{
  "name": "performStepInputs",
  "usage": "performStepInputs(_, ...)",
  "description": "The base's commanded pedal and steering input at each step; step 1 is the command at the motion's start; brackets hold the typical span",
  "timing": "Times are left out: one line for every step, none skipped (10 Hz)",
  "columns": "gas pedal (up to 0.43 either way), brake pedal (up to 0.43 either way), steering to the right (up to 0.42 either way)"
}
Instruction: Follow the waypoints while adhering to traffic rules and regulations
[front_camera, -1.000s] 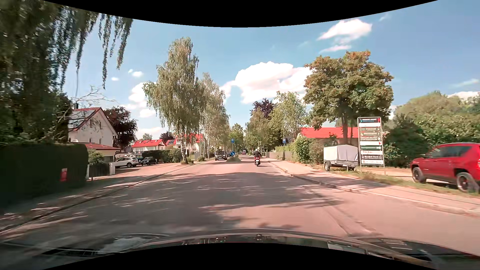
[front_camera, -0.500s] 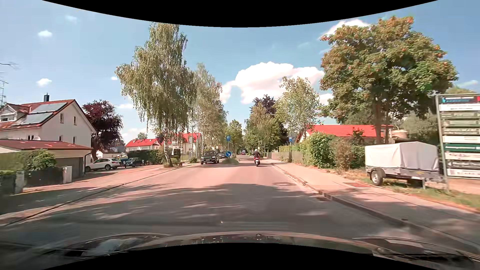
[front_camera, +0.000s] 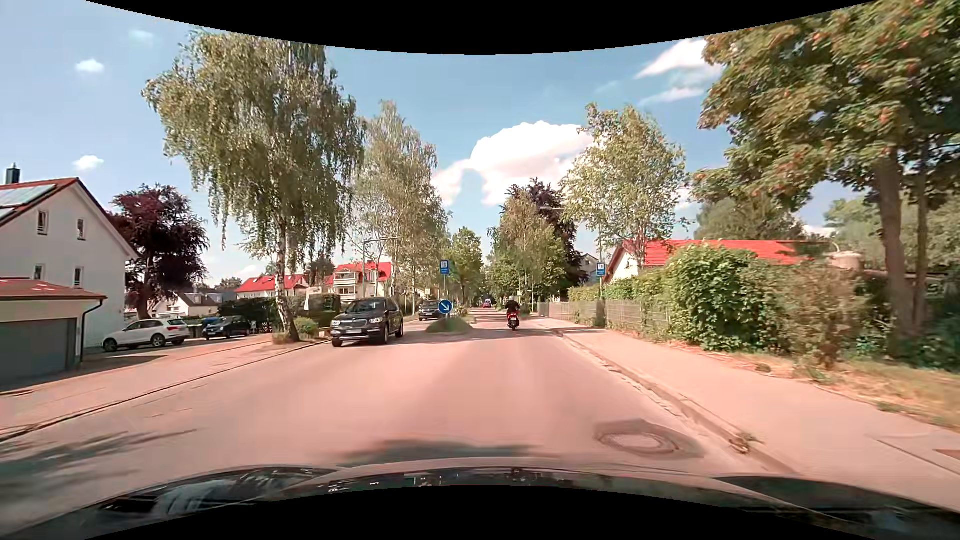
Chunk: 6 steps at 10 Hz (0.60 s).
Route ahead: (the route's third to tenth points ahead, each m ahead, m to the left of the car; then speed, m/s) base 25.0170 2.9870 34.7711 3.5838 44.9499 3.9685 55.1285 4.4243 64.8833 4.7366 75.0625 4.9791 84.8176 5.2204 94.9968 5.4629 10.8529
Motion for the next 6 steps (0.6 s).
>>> performStepInputs(0.130, 0.012, 0.010)
performStepInputs(0.130, 0.012, 0.016)
performStepInputs(0.130, 0.012, 0.017)
performStepInputs(0.130, 0.012, 0.015)
performStepInputs(0.130, 0.012, 0.013)
performStepInputs(0.138, 0.012, 0.011)
